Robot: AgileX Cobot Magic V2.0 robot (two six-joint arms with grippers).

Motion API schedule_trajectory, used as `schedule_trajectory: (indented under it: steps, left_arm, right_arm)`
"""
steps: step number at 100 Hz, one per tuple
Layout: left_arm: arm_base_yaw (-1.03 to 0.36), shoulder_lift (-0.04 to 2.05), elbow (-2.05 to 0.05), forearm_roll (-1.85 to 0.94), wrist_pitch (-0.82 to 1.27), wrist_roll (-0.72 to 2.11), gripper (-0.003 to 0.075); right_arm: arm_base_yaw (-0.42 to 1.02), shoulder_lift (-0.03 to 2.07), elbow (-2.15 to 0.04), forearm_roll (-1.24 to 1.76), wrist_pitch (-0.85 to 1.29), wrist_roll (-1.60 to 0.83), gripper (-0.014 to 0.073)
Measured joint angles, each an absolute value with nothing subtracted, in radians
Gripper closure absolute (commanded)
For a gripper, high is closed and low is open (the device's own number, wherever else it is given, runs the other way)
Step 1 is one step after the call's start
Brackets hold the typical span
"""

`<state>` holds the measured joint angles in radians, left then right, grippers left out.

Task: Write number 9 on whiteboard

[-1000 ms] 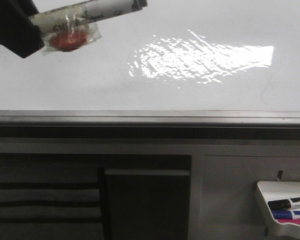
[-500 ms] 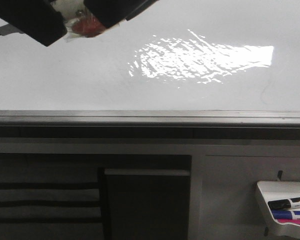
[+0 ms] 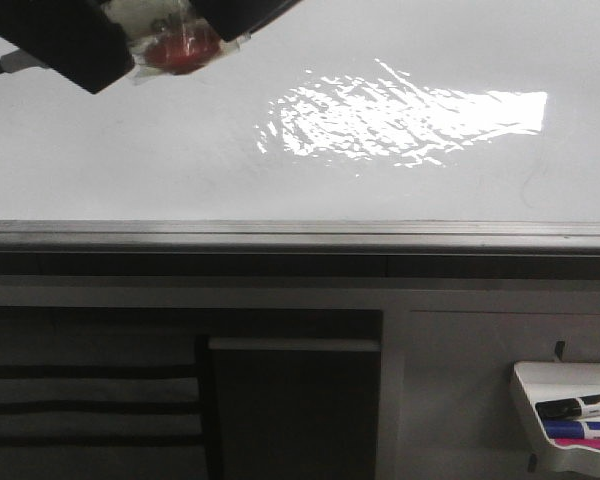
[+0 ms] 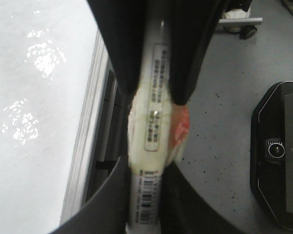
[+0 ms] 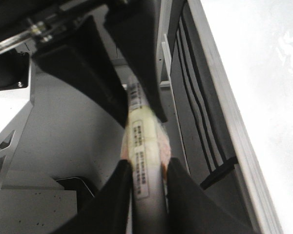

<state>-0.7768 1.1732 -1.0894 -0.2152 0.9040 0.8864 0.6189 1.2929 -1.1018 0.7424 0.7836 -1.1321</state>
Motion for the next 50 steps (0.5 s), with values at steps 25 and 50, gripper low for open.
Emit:
schedule_trajectory:
  steps: [25,50]
  left_arm:
    - [-0.777,1.173,-1.089,-0.211,0.905,0.892,0.047]
    - [-0.732,1.126,-1.091,-0.116,0.887,0.728,0.0318]
  right_arm:
    - [0.619,1.293,-1.102,0.746,0.794,-1.147,0.0649]
    - [0.601,1.266,-1.118,0.567,0.785,-0.932,0.0648]
